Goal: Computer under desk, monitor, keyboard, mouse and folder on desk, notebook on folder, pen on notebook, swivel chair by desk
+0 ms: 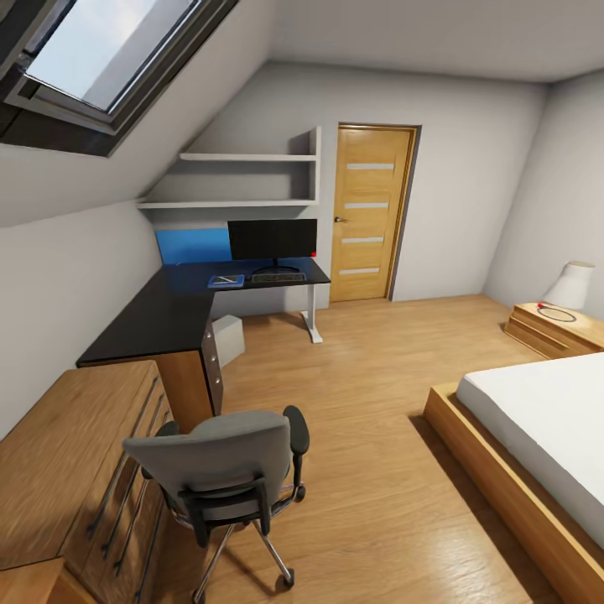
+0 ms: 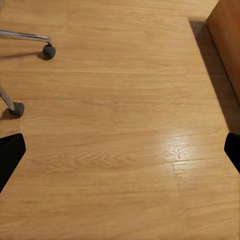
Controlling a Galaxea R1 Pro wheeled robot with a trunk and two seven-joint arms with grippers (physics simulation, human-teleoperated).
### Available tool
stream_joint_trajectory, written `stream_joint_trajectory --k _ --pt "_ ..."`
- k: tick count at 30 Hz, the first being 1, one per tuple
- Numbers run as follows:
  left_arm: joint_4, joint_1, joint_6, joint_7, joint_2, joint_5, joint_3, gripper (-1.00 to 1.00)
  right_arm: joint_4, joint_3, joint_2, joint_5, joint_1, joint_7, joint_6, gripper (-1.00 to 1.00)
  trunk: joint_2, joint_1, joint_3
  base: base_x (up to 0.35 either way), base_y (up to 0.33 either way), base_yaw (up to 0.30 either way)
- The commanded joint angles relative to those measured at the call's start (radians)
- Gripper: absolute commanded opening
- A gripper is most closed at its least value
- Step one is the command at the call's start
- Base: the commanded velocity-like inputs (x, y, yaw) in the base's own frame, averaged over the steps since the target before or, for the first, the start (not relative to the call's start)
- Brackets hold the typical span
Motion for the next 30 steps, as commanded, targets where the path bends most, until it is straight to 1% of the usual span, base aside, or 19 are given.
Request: stream_joint_trajectory --k 1,8,14,30 --pt "-0.004 -0.001 -0.003 0.008 0.0 0.005 -0.008 1.0 0.002 0.009 0.001 -0.002 -0.001 -0.005 -0.003 1.0 -0.002 0.001 -0.002 0.0 0.006 0.0" --pt "-0.026 -0.001 -0.022 0.008 -0.003 0.006 -0.007 1.0 0.002 0.008 0.0 -0.002 -0.001 -0.005 -0.003 1.0 -0.002 0.001 -0.002 0.0 0.002 0.0" --pt "-0.032 -0.001 -0.035 0.009 -0.001 0.007 -0.006 1.0 0.001 0.009 0.001 -0.002 -0.001 -0.005 -0.003 1.0 -0.044 0.024 -0.021 0.0 0.0 0.0" --pt "-0.034 -0.001 -0.035 0.014 0.003 0.007 -0.004 1.0 0.001 0.01 0.0 -0.002 -0.001 -0.005 -0.003 1.0 -0.156 0.085 -0.071 0.0 0.0 0.0"
